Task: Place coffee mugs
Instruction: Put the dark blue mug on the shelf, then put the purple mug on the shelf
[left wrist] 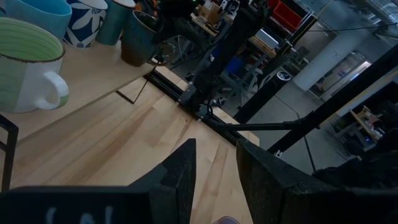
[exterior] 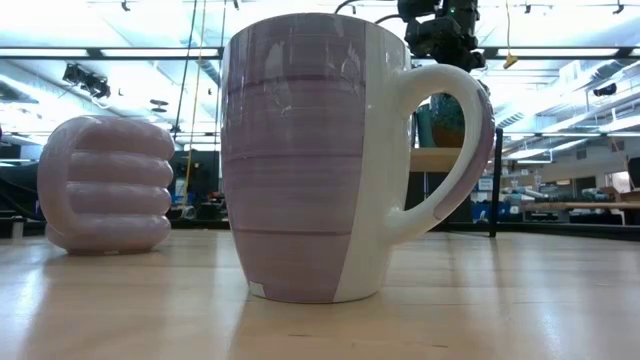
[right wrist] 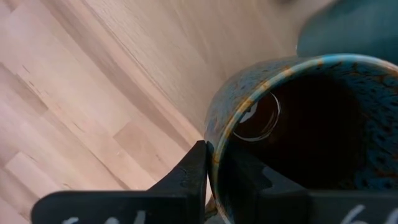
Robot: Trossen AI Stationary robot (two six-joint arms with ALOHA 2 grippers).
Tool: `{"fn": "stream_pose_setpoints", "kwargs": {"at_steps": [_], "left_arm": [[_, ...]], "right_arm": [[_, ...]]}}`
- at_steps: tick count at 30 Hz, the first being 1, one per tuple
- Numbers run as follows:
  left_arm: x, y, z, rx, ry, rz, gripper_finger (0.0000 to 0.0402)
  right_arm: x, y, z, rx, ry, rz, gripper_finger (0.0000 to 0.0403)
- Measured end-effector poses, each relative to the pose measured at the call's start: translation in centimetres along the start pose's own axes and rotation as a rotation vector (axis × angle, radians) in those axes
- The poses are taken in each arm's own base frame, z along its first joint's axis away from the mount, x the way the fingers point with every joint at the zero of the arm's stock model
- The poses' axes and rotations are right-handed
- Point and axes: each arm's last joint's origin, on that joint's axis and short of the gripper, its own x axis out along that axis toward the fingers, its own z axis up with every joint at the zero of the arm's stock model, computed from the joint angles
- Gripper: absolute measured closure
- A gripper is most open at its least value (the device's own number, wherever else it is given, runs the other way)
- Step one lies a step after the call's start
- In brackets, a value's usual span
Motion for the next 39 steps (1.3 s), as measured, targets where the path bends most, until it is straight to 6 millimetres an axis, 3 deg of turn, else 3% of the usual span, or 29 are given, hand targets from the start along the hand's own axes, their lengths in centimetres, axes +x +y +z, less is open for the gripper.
{"fn": "stream_pose_setpoints", "kwargs": {"at_steps": [10,19,31,39], "left_arm": [[0.0,0.0,0.0,0.0,0.0,0.0,0.0281],[0.0,0.0,0.0,0.001,0.0,0.0,0.0281],[0.0,0.0,0.0,0.004,0.007,-0.008,0.0281],[0.0,-0.1,0.0,-0.006,0.017,-0.027,0.0281]], "right_arm": [[0.0,0.0,0.2,-0.008,-0.025,-0.003,0.032],[-0.1,0.0,0.1,0.022,-0.009,-0.005,0.0317],[-3.7,0.0,0.0,0.065,-0.11,0.026,0.0317],[-4.5,2.3,-0.1,-0.015,-0.168,0.064,0.0317]]}}
